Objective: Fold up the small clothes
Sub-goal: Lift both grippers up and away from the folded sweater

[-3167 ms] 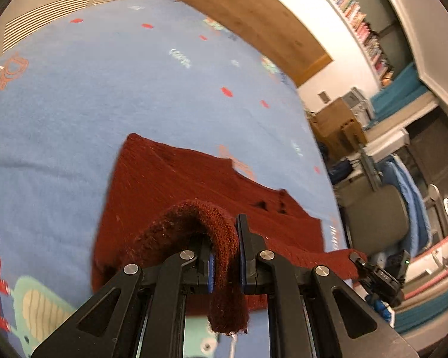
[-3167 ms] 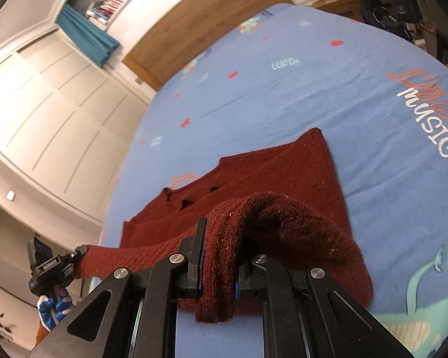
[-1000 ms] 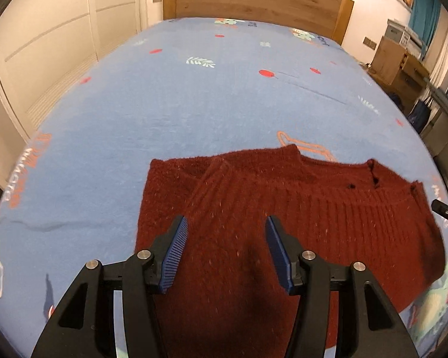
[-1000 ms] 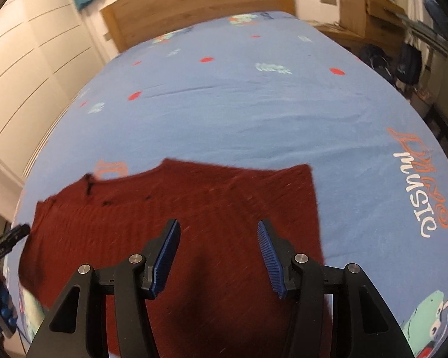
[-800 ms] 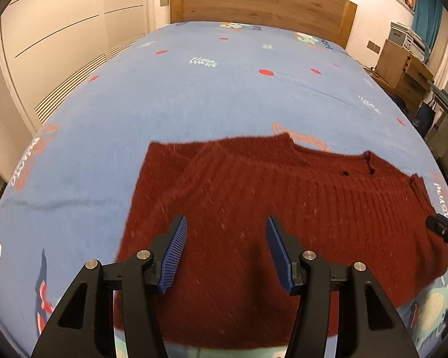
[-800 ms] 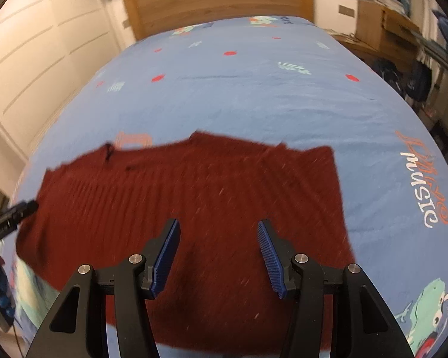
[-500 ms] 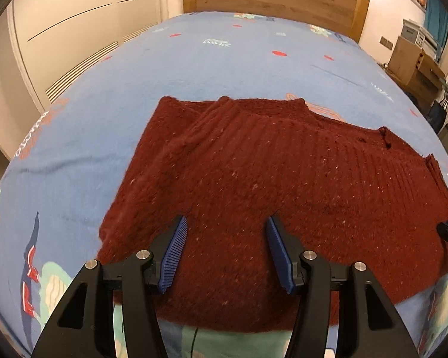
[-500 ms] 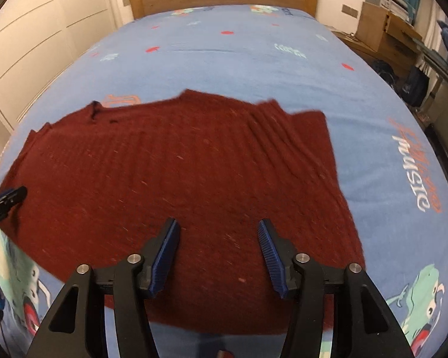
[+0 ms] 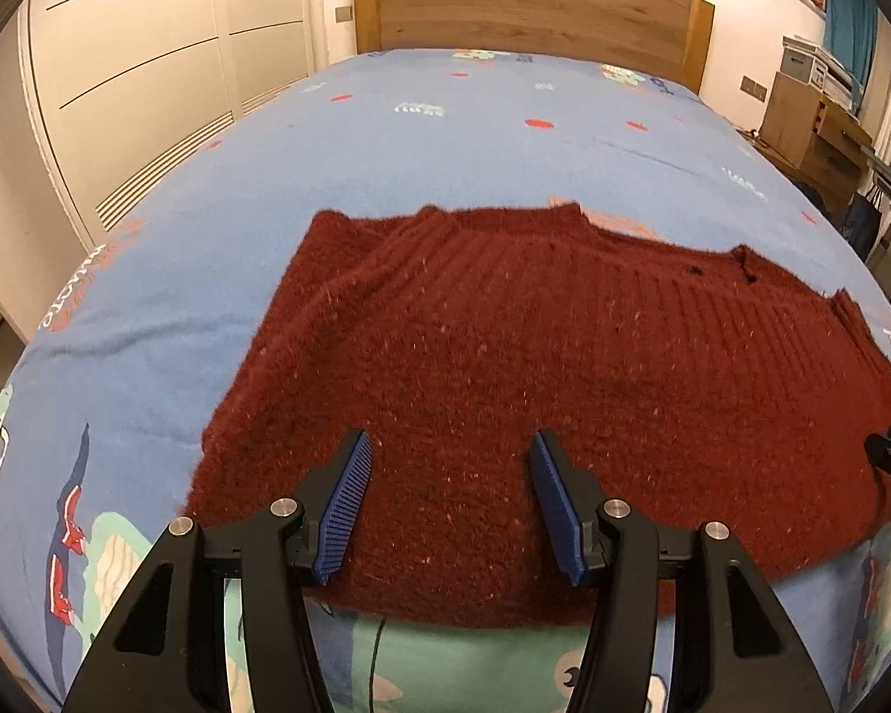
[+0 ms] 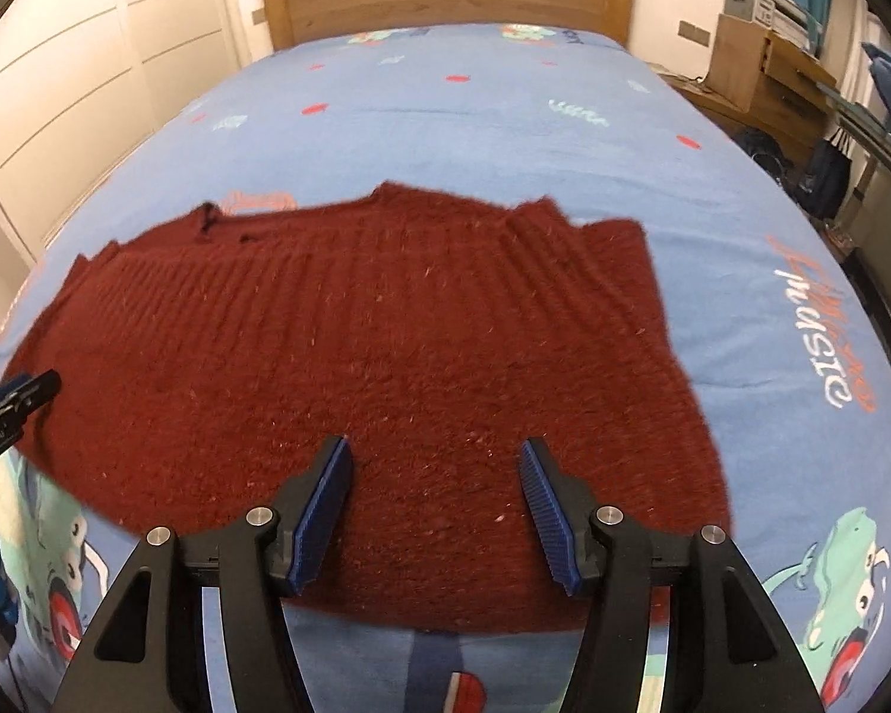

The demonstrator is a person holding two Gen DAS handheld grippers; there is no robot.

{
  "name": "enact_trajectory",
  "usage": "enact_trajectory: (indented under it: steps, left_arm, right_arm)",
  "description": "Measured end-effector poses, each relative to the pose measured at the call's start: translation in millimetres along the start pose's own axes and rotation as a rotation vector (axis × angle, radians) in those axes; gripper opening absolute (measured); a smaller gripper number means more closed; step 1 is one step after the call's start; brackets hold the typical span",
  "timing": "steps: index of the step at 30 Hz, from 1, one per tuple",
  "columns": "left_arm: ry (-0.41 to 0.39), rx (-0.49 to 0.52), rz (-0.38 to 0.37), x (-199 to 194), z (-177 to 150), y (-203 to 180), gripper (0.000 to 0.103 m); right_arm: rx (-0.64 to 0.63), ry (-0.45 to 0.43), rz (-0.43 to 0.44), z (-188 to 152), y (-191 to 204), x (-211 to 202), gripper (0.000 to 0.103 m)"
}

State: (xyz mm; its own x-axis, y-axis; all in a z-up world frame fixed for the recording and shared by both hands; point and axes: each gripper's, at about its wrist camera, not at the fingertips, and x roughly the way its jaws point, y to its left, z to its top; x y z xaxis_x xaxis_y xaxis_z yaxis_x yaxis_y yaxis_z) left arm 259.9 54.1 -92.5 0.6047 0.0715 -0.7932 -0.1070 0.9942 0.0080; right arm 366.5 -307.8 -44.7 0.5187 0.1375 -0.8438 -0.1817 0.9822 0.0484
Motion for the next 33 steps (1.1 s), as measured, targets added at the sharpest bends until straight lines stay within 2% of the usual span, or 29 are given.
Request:
enact_trajectory:
  steps: [9, 25, 33]
  left_arm:
    - [-0.006, 0.002, 0.012, 5.9, -6.9, -2.3, 0.054]
    - [0.028, -0.011, 0.033, 5.1, -8.5, -5.7, 0.057]
    - [0.058, -0.009, 0.047, -0.9, -10.2, -7.5, 0.058]
  right_arm:
    - [0.007, -0.001, 0.008, -7.7, -7.2, 5.7, 0.068]
    - [0.060, 0.015, 0.006, -23.3, -29.2, -4.4, 0.069]
    - [0.086, 0.036, -0.026, -32.9, -43.9, -10.8, 0.069]
